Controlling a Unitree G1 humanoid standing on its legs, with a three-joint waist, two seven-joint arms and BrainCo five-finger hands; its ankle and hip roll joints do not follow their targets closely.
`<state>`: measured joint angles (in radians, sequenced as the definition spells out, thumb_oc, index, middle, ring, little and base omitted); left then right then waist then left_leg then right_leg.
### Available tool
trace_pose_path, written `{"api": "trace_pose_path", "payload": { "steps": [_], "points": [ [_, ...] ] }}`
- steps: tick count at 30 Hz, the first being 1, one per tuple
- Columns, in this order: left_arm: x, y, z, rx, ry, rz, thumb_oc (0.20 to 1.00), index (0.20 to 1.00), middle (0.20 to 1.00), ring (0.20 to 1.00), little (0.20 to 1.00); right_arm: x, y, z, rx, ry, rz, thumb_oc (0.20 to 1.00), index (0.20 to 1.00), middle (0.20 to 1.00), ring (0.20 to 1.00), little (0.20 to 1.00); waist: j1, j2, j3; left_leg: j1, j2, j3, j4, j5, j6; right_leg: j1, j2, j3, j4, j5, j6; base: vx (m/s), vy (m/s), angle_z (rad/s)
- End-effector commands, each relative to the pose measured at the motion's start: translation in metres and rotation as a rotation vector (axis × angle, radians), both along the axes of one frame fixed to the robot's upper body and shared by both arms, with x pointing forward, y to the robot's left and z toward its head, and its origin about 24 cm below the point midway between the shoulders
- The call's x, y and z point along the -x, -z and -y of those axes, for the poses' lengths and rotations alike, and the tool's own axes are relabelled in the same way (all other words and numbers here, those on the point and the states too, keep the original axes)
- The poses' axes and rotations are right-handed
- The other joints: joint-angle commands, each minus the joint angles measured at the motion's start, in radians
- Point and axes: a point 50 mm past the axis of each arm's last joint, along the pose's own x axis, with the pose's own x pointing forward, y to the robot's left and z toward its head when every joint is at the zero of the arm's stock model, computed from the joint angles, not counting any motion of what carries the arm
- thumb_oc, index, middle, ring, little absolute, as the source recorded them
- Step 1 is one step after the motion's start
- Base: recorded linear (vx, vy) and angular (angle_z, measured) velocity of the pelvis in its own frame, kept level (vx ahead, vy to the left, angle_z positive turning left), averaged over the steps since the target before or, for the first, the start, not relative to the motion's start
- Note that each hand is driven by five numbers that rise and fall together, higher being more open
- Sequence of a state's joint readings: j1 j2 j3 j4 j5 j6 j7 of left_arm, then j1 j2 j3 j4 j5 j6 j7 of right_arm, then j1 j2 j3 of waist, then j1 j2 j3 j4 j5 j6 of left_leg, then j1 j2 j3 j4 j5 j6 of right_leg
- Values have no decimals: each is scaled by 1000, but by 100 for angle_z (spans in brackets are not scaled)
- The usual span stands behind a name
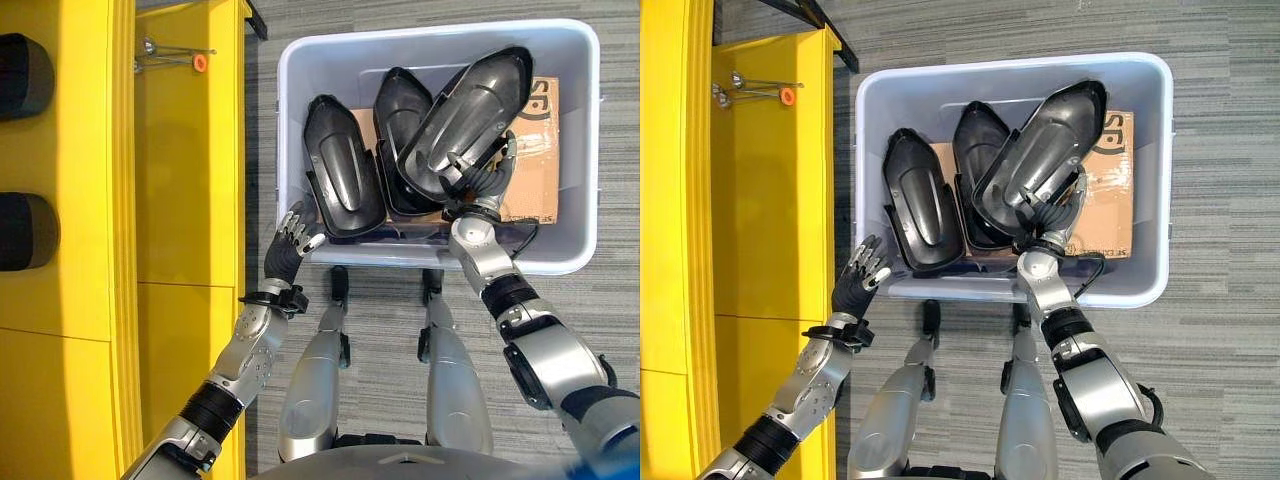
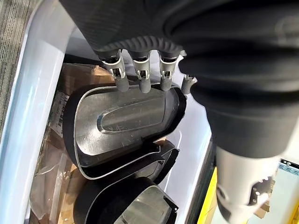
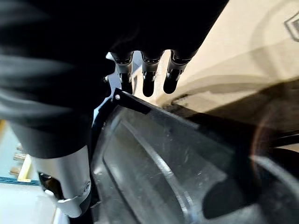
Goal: Move parts from the plastic box to the shelf.
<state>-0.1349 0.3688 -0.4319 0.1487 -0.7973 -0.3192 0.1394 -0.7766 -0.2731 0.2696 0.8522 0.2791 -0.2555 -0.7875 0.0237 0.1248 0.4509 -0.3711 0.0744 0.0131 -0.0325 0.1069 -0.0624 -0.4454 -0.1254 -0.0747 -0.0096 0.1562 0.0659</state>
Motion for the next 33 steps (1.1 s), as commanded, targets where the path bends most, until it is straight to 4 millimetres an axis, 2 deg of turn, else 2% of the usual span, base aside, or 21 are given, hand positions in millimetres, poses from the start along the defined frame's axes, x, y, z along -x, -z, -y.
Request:
{"api": "trace_pose_path", "payload": {
  "steps": [1,7,13,22,33],
  "points": [
    [5,-14,-1,-2,13,71,1000,1000,1000,1000,1000,-6,-9,-4,-79,-8,43,1000,1000,1000,1000,1000,14,-3,-22,-52,-8,-5,71,-43,18,-37,-49,-27,139,-108,34,0,0,0],
    [5,-15,-2,-1,14,75,1000,1000,1000,1000,1000,-10,-5,0,-131,6,3,1000,1000,1000,1000,1000,23,-1,-16,-65,-14,-7,74,-45,21,-45,-52,-28,140,-107,35,4,11,7],
    [4,-17,-1,2,17,77,1000,1000,1000,1000,1000,-14,-4,13,-225,83,-27,1000,1000,1000,1000,1000,33,10,-5,-78,-20,-10,77,-45,23,-55,-58,-32,144,-108,37,0,5,1],
    [2,-17,1,6,9,75,1000,1000,1000,1000,1000,-12,-5,9,-208,78,0,1000,1000,1000,1000,1000,24,6,5,-84,-23,-5,85,-50,27,-61,-56,-28,149,-109,37,0,0,0],
    [2,-19,2,3,20,81,1000,1000,1000,1000,1000,-15,-2,7,-129,85,-72,1000,1000,1000,1000,1000,19,7,8,-95,-25,1,88,-49,25,-74,-55,-21,149,-104,38,0,0,0]
  ]
}}
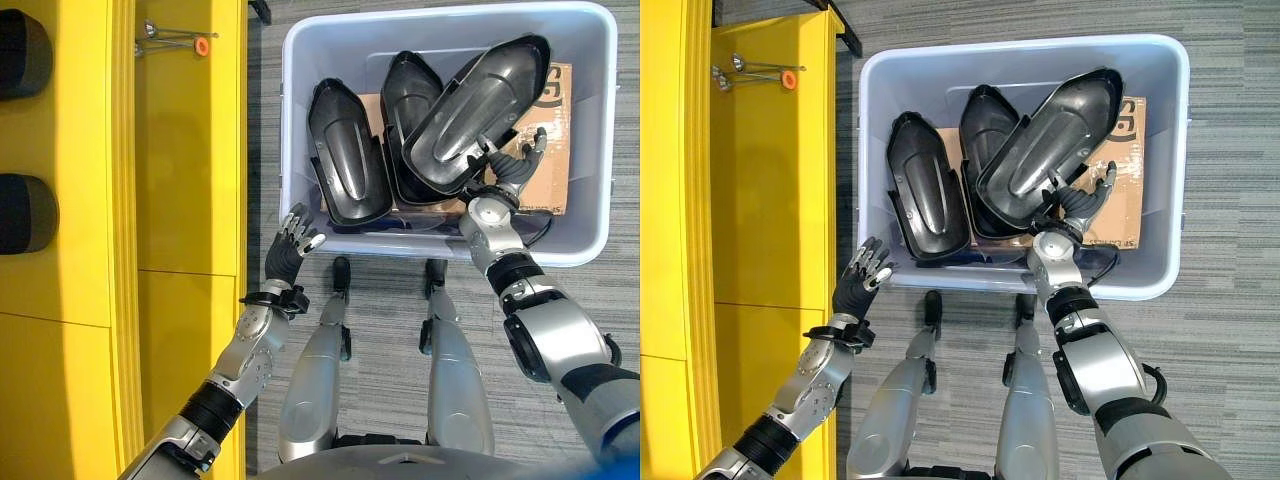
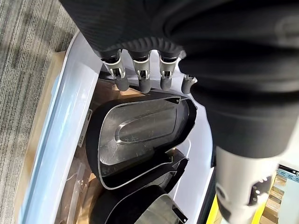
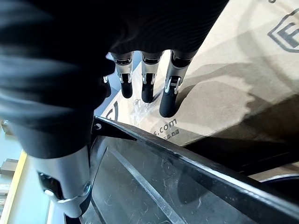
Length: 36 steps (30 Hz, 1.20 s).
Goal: Move parts from the plastic box to the shelf.
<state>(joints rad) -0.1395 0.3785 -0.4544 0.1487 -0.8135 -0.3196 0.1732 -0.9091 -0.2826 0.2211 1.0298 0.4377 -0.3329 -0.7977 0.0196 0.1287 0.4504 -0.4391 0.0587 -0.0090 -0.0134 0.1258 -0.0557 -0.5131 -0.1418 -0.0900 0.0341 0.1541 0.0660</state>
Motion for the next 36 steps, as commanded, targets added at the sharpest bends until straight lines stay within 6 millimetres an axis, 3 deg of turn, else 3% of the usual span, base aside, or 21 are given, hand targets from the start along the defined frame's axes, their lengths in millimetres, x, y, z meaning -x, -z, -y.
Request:
{"api": "trace_pose_path", "payload": {
  "steps": [1,3,4,6,7,8,10,16,24,30,31,36],
  "points": [
    [2,-21,1,2,34,102,1000,1000,1000,1000,1000,-2,17,-12,41,-35,-124,1000,1000,1000,1000,1000,25,3,10,-28,-9,24,69,-68,18,-7,-39,-6,105,-102,38,0,0,0],
    [2,-21,1,1,36,104,1000,1000,1000,1000,1000,-2,20,-11,56,-36,-154,1000,1000,1000,1000,1000,27,2,10,-30,-9,22,70,-67,18,-7,-40,-8,103,-101,38,0,0,0],
    [2,-21,1,-1,38,103,1000,1000,1000,1000,1000,-2,25,-10,70,-36,-185,947,947,947,947,947,27,2,14,-28,-10,21,73,-71,18,-2,-40,-8,106,-104,39,0,0,0],
    [2,-21,2,0,41,103,1000,1000,1000,1000,1000,-2,32,-10,89,-45,-239,200,200,200,200,200,30,1,11,-34,-11,19,72,-66,18,-6,-41,-10,104,-99,39,0,0,0],
    [1,-21,1,-4,42,102,1000,1000,1000,1000,1000,0,40,-5,122,-38,-314,200,200,200,200,200,32,2,12,-33,-11,19,71,-67,18,-4,-41,-12,104,-100,39,0,0,0],
    [1,-22,1,-9,47,105,1000,1000,1000,1000,1000,-2,38,-4,48,-26,-310,200,200,200,200,200,37,3,13,-33,-11,18,72,-67,18,-3,-42,-14,105,-102,39,0,0,0],
    [0,-21,0,-16,44,101,1000,1000,1000,1000,1000,-3,39,-5,65,-39,-331,200,200,200,200,200,39,0,14,-33,-10,17,70,-66,17,-2,-42,-16,104,-101,39,0,0,0],
    [-1,-24,-2,-7,30,110,1000,1000,1000,1000,1000,-4,37,-9,67,-58,-321,200,200,200,200,200,36,-11,19,-26,-8,18,63,-62,16,3,-37,-18,104,-103,37,0,0,0],
    [0,-28,-3,2,36,121,1000,1000,1000,1000,1000,-4,36,3,40,-31,-330,200,200,200,200,200,32,-30,19,-7,-4,14,62,-68,15,24,-33,-26,105,-108,38,1,0,2],
    [0,-26,-9,2,15,112,1000,1000,1000,1000,1000,-8,19,-2,38,-41,-231,200,200,200,200,200,23,-51,10,6,2,17,57,-66,15,33,-29,-25,100,-104,37,0,-1,1],
    [1,-24,-12,5,-3,104,1000,1000,1000,1000,1000,-9,4,-11,41,-72,-128,200,200,200,200,200,13,-63,8,16,4,21,56,-68,15,38,-25,-20,100,-104,37,0,0,0],
    [2,-21,-18,1,-36,86,1000,1000,1000,1000,1000,1,-25,-29,50,-167,95,200,200,200,200,200,-6,-88,-6,29,9,24,59,-74,14,48,-19,-14,98,-103,35,-1,-3,-1]
  ]
}}
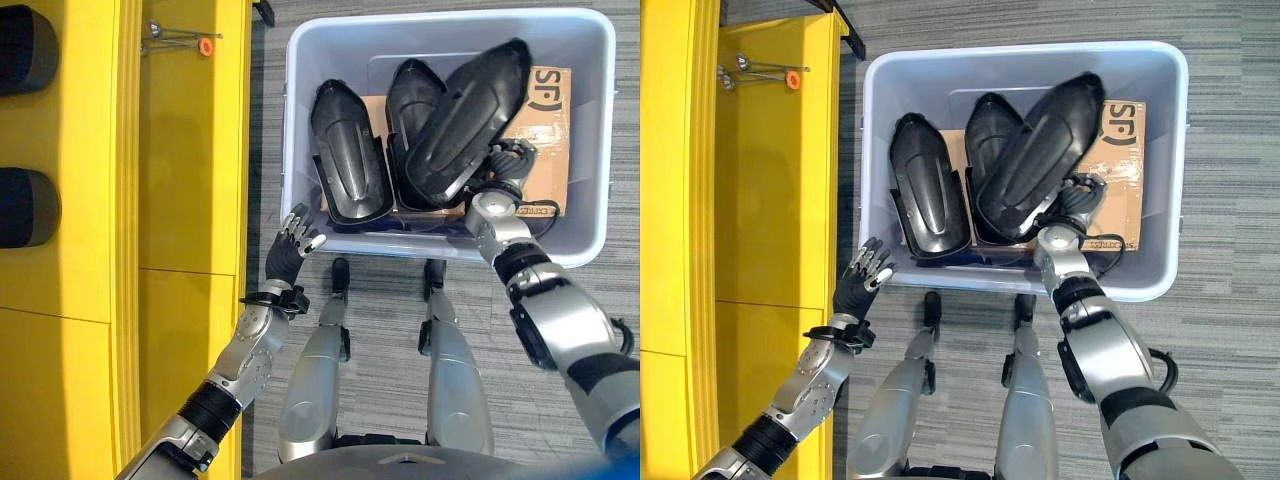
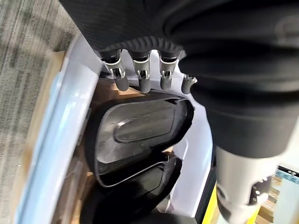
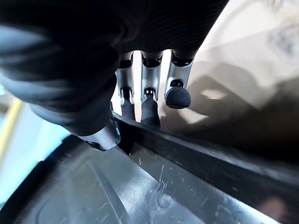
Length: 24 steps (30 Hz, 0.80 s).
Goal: Move parts from the plastic box to the shelf.
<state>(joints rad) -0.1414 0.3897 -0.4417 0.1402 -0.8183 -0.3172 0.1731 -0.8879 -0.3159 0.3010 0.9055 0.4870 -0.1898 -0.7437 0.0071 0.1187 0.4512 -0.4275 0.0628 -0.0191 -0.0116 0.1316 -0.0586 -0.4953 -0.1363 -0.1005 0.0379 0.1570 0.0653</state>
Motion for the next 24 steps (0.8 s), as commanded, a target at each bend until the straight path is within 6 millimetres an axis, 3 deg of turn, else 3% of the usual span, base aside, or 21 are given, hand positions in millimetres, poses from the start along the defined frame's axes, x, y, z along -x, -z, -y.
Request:
{"api": "trace_pose_path", "payload": {
  "steps": [1,5,11,24],
  "points": [
    [4,-17,-15,4,-32,72,1000,1000,1000,1000,1000,8,-24,-22,-6,-72,198,200,200,200,200,200,3,-81,-10,21,6,35,58,-82,17,33,-24,-2,94,-105,36,0,0,0],
    [7,-14,-21,-8,-47,56,1000,1000,1000,1000,1000,25,-40,-27,-34,-143,343,200,200,200,200,200,-4,-94,-25,48,10,41,62,-91,18,60,-23,-4,92,-110,36,0,0,0],
    [14,-7,-28,-18,-46,26,1000,1000,1000,1000,1000,43,-45,-39,-50,-281,436,200,200,200,200,200,-5,-115,-56,79,19,48,69,-99,19,93,-21,-1,84,-108,39,2,-6,-3],
    [29,12,-36,-42,-27,-56,1000,1000,1000,1000,1000,68,-39,-56,-52,-508,470,200,200,200,200,200,-8,-133,-124,172,32,48,72,-111,15,202,-16,-7,48,-112,41,0,-1,0]
  ]
}}
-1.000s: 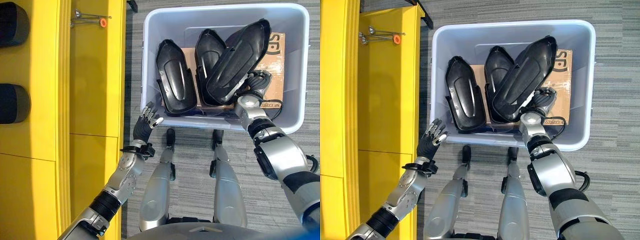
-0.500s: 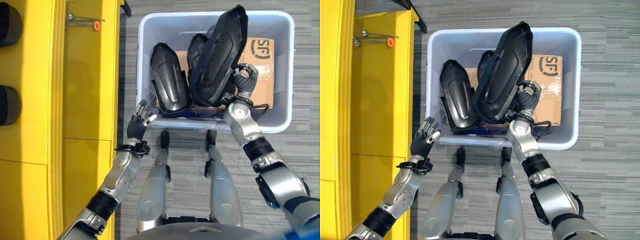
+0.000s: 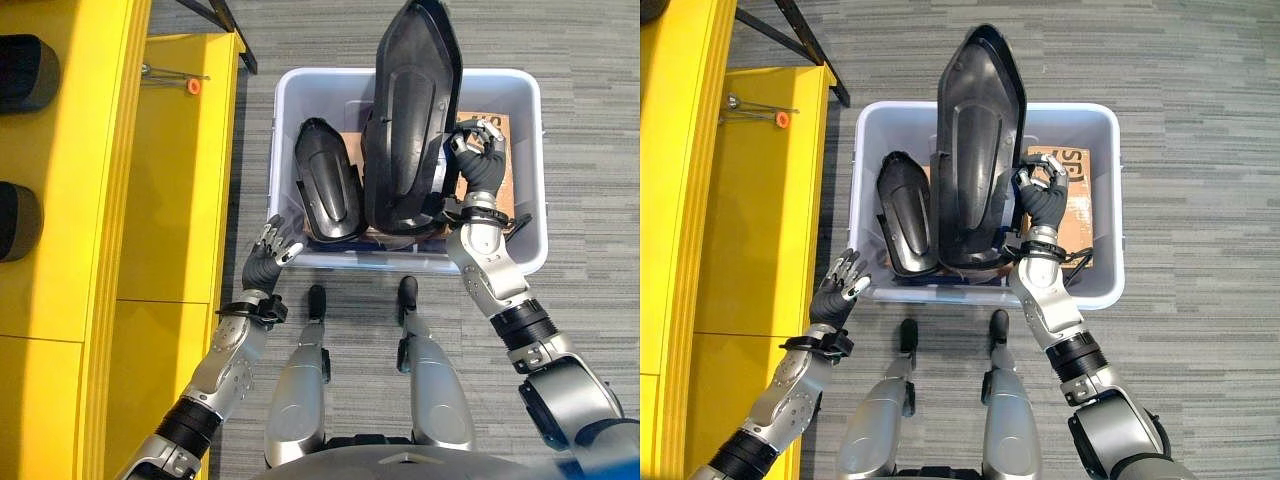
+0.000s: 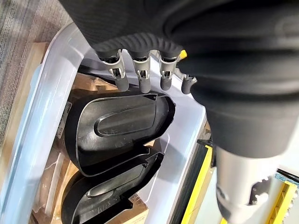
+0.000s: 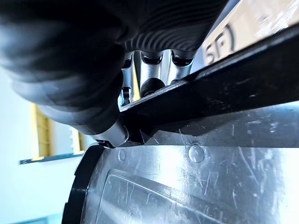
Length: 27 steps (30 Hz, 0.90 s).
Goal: Move parts from the plastic box to the shelf.
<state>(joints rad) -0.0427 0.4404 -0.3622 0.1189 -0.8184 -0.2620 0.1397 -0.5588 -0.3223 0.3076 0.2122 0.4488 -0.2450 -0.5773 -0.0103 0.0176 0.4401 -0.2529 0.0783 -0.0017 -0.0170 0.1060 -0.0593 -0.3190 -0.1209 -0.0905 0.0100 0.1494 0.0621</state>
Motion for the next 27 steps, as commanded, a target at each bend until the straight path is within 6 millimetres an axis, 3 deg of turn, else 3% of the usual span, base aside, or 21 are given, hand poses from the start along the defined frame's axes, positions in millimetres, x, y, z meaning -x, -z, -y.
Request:
{"api": "trace_pose_path", "payload": {
  "steps": [1,10,18,21,25,27],
  "points": [
    [15,-1,-8,3,18,19,1000,1000,1000,1000,1000,13,-11,-11,27,-105,117,200,200,200,200,200,10,-33,-119,3,17,30,77,-86,15,34,-32,-17,73,-105,44,0,0,0],
    [29,17,-21,-15,-31,-52,1000,1000,1000,1000,1000,29,14,-14,157,-216,51,200,200,200,200,200,11,-36,-190,132,71,18,26,-65,-11,136,6,-57,115,-177,33,12,-70,1],
    [41,28,-31,-8,-80,-103,1000,1000,1000,1000,1000,26,25,-26,171,-292,-1,200,200,200,200,200,38,-37,-242,206,146,-6,25,-40,-36,214,67,-107,184,-266,-8,13,-160,5],
    [46,35,-31,-4,-82,-136,1000,1000,1000,1000,1000,20,19,-36,168,-311,15,200,200,200,200,200,64,-31,-252,202,185,-40,-6,30,-61,236,99,-156,193,-300,-33,-37,-165,26],
    [47,40,-29,-7,-79,-161,1000,1000,1000,1000,1000,18,19,-35,160,-300,8,200,200,200,200,200,74,-26,-255,172,186,-73,-36,95,-74,246,87,-226,195,-313,-46,-58,-78,50],
    [43,42,-24,-10,-71,-169,1000,1000,1000,1000,1000,17,17,-31,185,-273,14,200,200,200,200,200,65,-33,-254,146,184,34,-20,99,-51,261,52,-291,184,-314,-53,-62,-9,111]
  ]
}}
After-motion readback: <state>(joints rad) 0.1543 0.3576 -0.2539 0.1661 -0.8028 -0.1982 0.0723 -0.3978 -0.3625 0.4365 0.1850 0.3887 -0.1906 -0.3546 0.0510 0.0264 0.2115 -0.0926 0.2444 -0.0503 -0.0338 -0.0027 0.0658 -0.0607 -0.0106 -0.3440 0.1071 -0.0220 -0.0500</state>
